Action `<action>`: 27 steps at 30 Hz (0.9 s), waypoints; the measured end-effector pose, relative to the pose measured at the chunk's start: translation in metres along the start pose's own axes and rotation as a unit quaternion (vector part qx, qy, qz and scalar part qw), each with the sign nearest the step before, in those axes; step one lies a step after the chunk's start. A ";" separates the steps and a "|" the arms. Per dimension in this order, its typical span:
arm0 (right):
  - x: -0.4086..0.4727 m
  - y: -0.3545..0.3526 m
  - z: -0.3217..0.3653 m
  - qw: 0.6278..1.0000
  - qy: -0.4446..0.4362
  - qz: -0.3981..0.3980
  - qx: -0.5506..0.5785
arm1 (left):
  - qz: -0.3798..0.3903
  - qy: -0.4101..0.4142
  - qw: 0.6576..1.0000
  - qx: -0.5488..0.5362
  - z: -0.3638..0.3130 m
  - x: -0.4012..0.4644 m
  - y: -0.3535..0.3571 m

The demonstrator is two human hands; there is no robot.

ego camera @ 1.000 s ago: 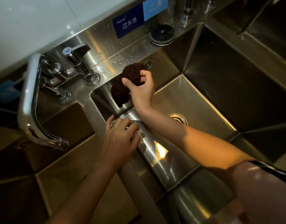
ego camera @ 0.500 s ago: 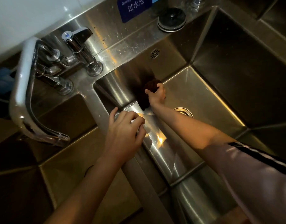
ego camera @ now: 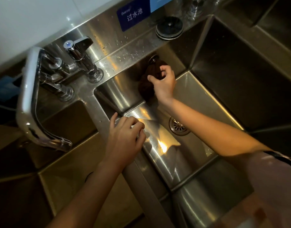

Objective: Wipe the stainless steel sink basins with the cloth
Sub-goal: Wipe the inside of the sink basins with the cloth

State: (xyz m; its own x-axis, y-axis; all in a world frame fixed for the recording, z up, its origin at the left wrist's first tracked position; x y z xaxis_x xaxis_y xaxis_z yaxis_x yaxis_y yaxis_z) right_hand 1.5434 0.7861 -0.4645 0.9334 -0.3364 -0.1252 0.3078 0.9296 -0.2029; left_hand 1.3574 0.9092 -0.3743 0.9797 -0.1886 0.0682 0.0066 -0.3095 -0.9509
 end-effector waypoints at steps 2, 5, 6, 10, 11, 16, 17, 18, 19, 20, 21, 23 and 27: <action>0.001 -0.007 0.019 1.000 -0.015 -0.001 0.012 | 0.000 0.002 1.000 0.001 -0.001 0.000 0.000; -0.001 -0.013 0.029 1.000 -0.024 0.000 0.015 | 0.000 0.003 1.000 0.001 0.000 0.000 0.000; -0.001 -0.014 0.028 1.000 -0.024 0.004 0.013 | 0.002 0.004 1.000 0.001 0.000 0.000 0.000; 0.000 -0.007 0.000 1.000 -0.002 -0.002 -0.004 | 0.004 0.006 1.000 0.004 0.000 0.001 0.000; 0.003 -0.004 -0.012 1.000 0.014 -0.008 -0.011 | 0.003 0.006 1.000 0.004 0.000 0.001 0.001; 0.019 0.008 -0.076 0.992 0.099 -0.012 -0.071 | 0.003 0.009 1.000 0.017 0.001 0.002 0.001; 0.022 0.011 -0.089 0.990 0.108 -0.009 -0.088 | 0.005 0.009 1.000 0.019 0.001 0.002 0.002; 0.025 0.011 -0.100 0.987 0.121 -0.004 -0.106 | 0.007 0.008 1.000 0.020 0.001 0.001 0.002; 0.027 0.012 -0.110 0.984 0.134 0.002 -0.120 | 0.008 0.006 1.000 0.020 0.002 0.001 0.002; 0.030 0.011 -0.118 0.980 0.147 0.009 -0.131 | 0.008 0.005 1.000 0.018 0.002 0.001 0.003; 0.032 0.011 -0.125 0.978 0.155 0.014 -0.136 | 0.006 0.006 1.000 0.016 0.003 0.000 0.003; 0.034 0.010 -0.129 0.978 0.158 0.011 -0.137 | 0.002 0.006 1.000 0.013 0.003 0.000 0.003; 0.030 0.008 -0.107 0.982 0.129 -0.017 -0.138 | -0.001 0.006 1.000 0.012 0.002 0.000 0.002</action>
State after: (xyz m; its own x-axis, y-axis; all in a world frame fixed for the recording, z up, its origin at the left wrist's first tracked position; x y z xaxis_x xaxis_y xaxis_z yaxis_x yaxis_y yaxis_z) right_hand 1.5541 0.7670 -0.5738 0.8347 -0.4266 -0.3482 0.2428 0.8527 -0.4626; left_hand 1.3577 0.9104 -0.3770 0.9771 -0.2000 0.0729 0.0125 -0.2879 -0.9576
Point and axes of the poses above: each hand's wrist, its own x-axis towards the middle knuckle, its own y-axis out of the palm, z = x × y, the point moved 5 cm from there along x, towards the middle knuckle, and after that the axes turned 1 degree about y, right-handed, at the moved point
